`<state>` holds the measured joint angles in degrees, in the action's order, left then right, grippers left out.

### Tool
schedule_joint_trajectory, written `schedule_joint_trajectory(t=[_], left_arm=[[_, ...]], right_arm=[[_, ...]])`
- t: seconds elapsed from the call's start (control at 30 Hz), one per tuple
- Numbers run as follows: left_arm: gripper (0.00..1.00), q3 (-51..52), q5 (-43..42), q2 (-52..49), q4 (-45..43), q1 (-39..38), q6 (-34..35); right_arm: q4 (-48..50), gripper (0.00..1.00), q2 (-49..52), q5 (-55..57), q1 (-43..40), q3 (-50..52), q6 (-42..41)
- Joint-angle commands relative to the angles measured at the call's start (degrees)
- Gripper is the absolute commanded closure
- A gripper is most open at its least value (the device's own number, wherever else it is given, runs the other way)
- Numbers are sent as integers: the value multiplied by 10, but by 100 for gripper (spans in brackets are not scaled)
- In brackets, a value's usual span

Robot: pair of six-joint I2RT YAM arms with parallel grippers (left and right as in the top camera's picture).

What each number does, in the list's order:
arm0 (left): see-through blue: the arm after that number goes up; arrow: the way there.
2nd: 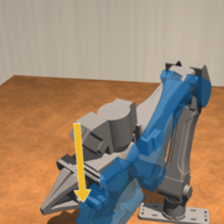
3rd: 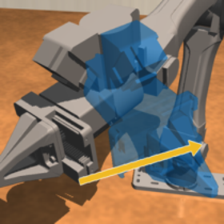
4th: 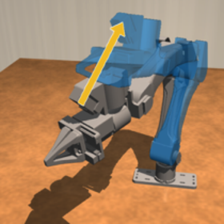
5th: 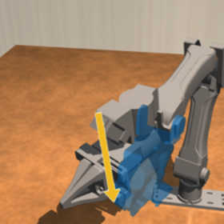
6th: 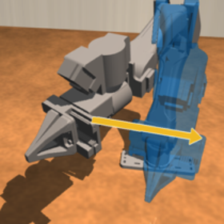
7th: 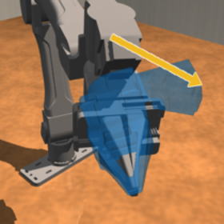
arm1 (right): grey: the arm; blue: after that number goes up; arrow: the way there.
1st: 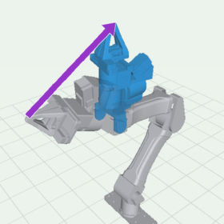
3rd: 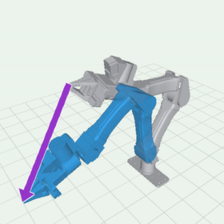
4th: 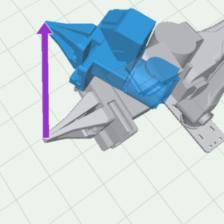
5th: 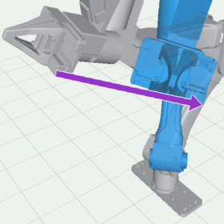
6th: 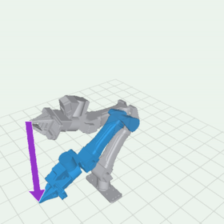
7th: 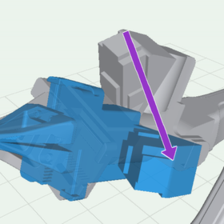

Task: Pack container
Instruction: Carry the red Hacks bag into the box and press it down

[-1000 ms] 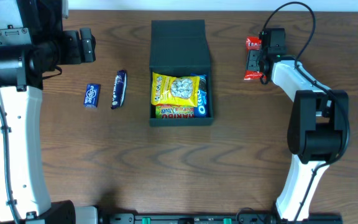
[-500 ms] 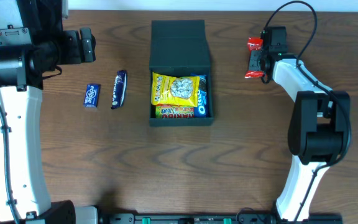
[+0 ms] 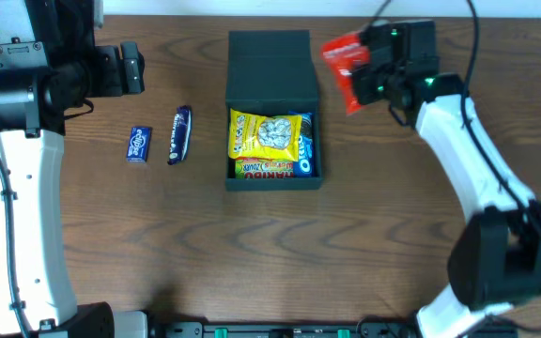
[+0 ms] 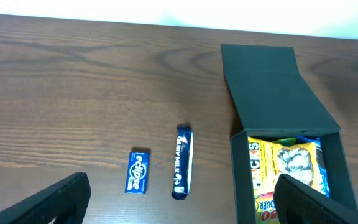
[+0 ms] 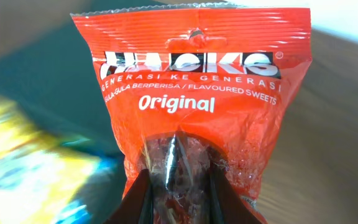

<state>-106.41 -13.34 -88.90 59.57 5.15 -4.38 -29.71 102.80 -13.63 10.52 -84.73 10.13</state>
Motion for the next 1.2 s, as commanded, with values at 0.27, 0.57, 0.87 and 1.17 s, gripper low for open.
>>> schedule_joint_trajectory(t=[0.27,0.57,0.87,1.17], left_arm=[[5,-1,-2,1,-1,1,-26],[5,-1,-2,1,0,1,-30],[5,-1,-2,1,0,1,-30],[5,-1,-2,1,0,1,-30]], right_arm=[[-172,84,-3,-149,129,-3,409],[-169,99,36,-160,145,-3,463],[-154,99,61,-173,166,-3,474],[-122,1,60,-149,179,-3,394]])
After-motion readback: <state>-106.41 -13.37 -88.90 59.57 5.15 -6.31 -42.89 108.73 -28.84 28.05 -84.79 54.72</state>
